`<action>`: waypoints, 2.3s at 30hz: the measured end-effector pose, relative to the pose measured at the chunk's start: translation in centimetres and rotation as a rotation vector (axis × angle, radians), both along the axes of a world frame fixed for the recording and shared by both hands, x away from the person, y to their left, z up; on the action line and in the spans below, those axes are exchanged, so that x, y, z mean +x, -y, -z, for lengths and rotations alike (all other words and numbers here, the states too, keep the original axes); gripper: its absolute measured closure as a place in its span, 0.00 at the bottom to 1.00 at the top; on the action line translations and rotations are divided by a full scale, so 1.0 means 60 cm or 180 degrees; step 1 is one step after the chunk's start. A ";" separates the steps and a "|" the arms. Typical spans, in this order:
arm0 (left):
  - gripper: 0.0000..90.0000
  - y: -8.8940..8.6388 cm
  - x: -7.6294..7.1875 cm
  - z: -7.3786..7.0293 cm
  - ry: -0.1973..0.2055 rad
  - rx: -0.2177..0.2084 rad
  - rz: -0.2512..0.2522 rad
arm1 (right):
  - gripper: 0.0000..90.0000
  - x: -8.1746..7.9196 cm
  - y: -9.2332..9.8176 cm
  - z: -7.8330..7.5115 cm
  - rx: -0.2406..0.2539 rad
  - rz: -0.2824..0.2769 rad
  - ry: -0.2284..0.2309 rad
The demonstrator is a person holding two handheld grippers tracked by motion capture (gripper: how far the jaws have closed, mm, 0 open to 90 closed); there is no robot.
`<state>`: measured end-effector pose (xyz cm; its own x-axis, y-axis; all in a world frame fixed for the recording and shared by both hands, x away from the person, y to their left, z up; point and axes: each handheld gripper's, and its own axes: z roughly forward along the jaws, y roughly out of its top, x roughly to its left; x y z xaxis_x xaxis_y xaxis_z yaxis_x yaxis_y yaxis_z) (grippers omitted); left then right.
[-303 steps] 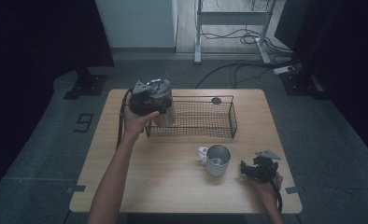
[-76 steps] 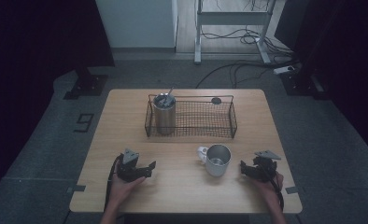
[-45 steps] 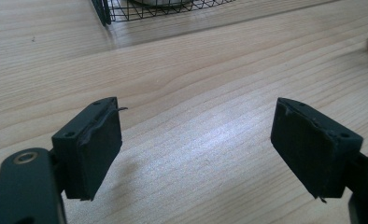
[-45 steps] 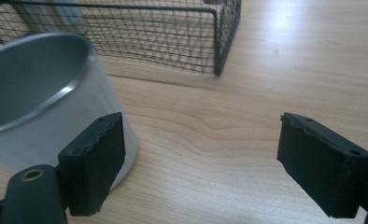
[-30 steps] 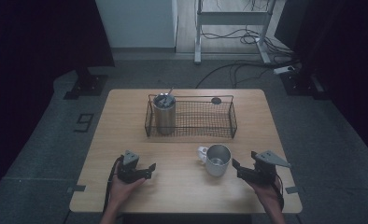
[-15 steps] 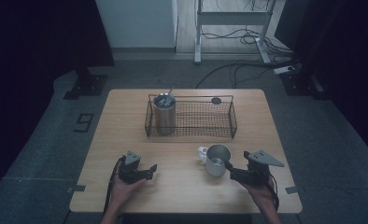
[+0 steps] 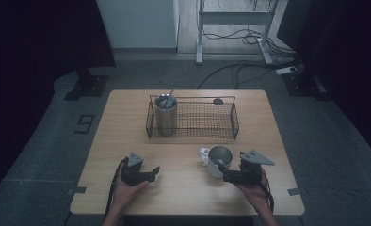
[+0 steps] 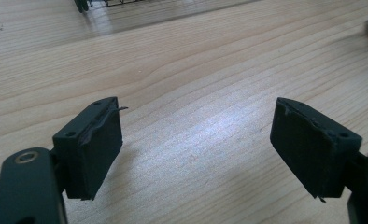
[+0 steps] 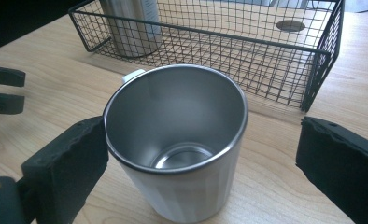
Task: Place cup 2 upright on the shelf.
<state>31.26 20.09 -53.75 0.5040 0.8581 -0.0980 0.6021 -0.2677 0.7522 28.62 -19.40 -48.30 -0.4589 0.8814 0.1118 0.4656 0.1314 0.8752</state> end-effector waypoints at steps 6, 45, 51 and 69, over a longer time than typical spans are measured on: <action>0.19 0.003 0.000 0.002 -0.0017 0.0023 0.0021 | 0.00 0.009 -0.010 0.006 -0.0048 -0.0040 -0.0030; 0.19 0.007 0.000 0.006 -0.0064 -0.0010 0.0073 | 0.06 0.059 -0.062 0.035 -0.0274 -0.0164 0.0031; 0.19 0.007 0.000 0.006 -0.0061 -0.0008 0.0069 | 0.06 0.060 -0.061 0.035 -0.0288 -0.0173 0.0027; 0.19 0.007 -0.002 0.004 -0.0047 0.0014 0.0082 | 0.06 0.050 -0.062 0.024 -0.0300 -0.0170 0.0082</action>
